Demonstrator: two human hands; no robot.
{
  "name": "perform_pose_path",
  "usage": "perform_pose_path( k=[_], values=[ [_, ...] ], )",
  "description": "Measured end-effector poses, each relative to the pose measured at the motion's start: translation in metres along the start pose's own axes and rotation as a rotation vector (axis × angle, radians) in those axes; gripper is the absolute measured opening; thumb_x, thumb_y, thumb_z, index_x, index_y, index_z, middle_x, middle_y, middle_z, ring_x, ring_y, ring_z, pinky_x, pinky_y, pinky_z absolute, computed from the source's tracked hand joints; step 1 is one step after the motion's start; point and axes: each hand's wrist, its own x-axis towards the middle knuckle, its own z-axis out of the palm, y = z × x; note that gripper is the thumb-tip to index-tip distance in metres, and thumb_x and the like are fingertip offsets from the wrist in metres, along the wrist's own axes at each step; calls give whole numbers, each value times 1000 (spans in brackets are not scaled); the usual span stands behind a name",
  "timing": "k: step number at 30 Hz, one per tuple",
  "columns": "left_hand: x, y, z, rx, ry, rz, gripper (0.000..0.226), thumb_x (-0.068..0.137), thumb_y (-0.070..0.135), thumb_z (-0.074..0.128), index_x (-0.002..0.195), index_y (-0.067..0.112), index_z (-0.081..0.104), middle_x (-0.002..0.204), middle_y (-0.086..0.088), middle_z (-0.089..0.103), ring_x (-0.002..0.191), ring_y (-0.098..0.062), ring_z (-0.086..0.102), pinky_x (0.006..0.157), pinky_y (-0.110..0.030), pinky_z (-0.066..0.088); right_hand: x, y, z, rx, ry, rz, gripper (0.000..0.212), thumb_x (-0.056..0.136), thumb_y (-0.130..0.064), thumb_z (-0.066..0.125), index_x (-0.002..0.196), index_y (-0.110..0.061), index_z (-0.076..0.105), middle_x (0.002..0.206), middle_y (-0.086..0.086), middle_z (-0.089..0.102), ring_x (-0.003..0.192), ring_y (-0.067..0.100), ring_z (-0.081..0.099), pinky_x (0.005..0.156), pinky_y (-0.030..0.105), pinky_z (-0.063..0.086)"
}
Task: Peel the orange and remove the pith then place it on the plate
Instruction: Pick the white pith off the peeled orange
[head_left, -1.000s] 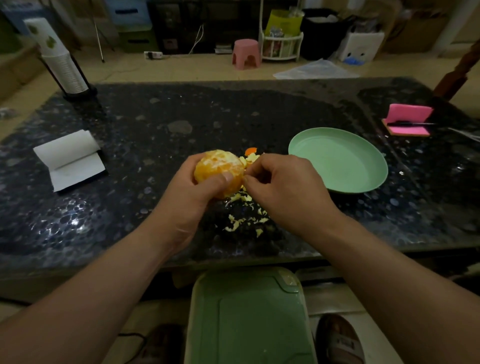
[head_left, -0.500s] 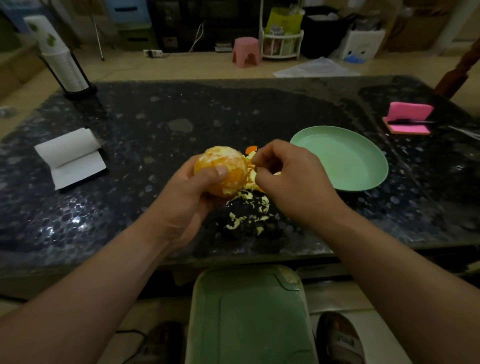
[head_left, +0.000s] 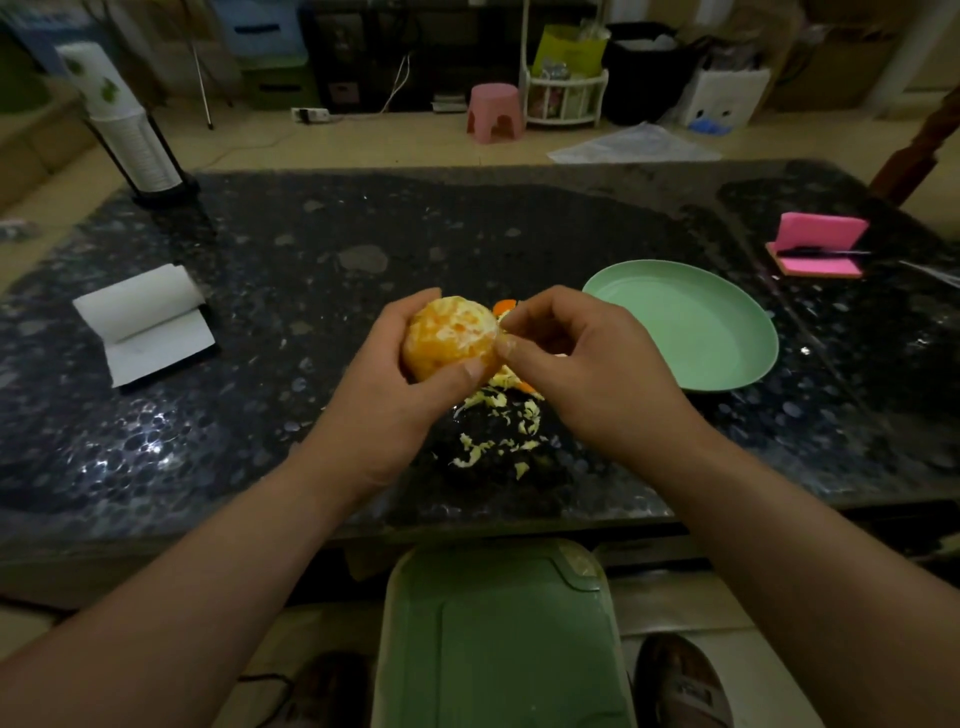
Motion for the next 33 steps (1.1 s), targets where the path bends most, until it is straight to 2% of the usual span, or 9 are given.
perform_pose_path(
  k=[4, 10, 14, 16, 21, 24, 28, 31, 33],
  values=[
    [-2, 3, 3, 56, 19, 35, 81, 79, 42, 83, 151, 35, 48, 136, 8, 62, 116, -9, 68, 97, -32, 61, -4, -2, 3, -93, 12, -48, 17, 93, -44, 78, 103, -31, 73, 94, -14, 74, 90, 1, 70, 82, 31, 62],
    [-4, 1, 6, 126, 57, 52, 84, 76, 42, 84, 152, 36, 47, 137, 8, 61, 115, -8, 68, 94, -29, 60, -8, -5, 8, -235, 84, -93, 24, 89, -54, 75, 93, -30, 71, 85, -12, 73, 81, 5, 68, 73, 40, 60],
    [-4, -1, 5, 178, 67, 54, 83, 78, 44, 84, 152, 40, 46, 140, 5, 58, 117, -10, 66, 94, -30, 59, -9, -7, 10, -282, 88, -111, 19, 91, -48, 74, 89, -30, 72, 81, -12, 71, 76, 6, 66, 72, 38, 58],
    [-4, -2, 4, 196, 65, 58, 80, 83, 39, 87, 152, 41, 46, 140, 5, 57, 116, -10, 66, 93, -29, 60, -9, -7, 10, -292, 82, -114, 17, 91, -46, 73, 90, -29, 73, 81, -12, 71, 76, 6, 66, 72, 37, 58],
    [-6, -1, 5, 219, 76, 71, 78, 86, 29, 88, 151, 38, 47, 134, 12, 58, 111, -3, 66, 86, -20, 58, -9, -6, 9, -297, 71, -130, 11, 93, -37, 72, 89, -28, 73, 81, -11, 71, 78, 8, 67, 73, 41, 59],
    [-6, 0, 5, 211, 76, 71, 76, 86, 31, 87, 151, 37, 48, 132, 14, 58, 110, -3, 65, 87, -22, 59, -8, -6, 7, -277, 58, -124, 7, 95, -31, 71, 90, -27, 72, 82, -11, 71, 78, 9, 68, 73, 43, 60],
    [-6, 1, 3, 174, 66, 68, 76, 83, 41, 89, 147, 41, 48, 133, 12, 59, 112, -7, 66, 87, -32, 62, -7, -6, 5, -215, 43, -84, 5, 95, -27, 70, 97, -30, 72, 86, -13, 72, 82, 4, 69, 75, 35, 60],
    [-6, 2, 4, 83, 72, 60, 69, 85, 30, 89, 141, 37, 49, 132, 8, 59, 110, -9, 68, 86, -32, 63, -6, -7, 4, -99, 46, 9, 16, 95, -28, 73, 110, -32, 69, 96, -14, 73, 89, -1, 69, 77, 23, 59],
    [-7, 3, 4, -5, 68, 54, 67, 83, 31, 88, 137, 36, 48, 133, 5, 58, 111, -10, 68, 84, -30, 63, -3, -7, 2, 26, 2, 123, 26, 95, -37, 75, 119, -33, 68, 102, -12, 75, 92, 0, 72, 79, 25, 61]
  ],
)
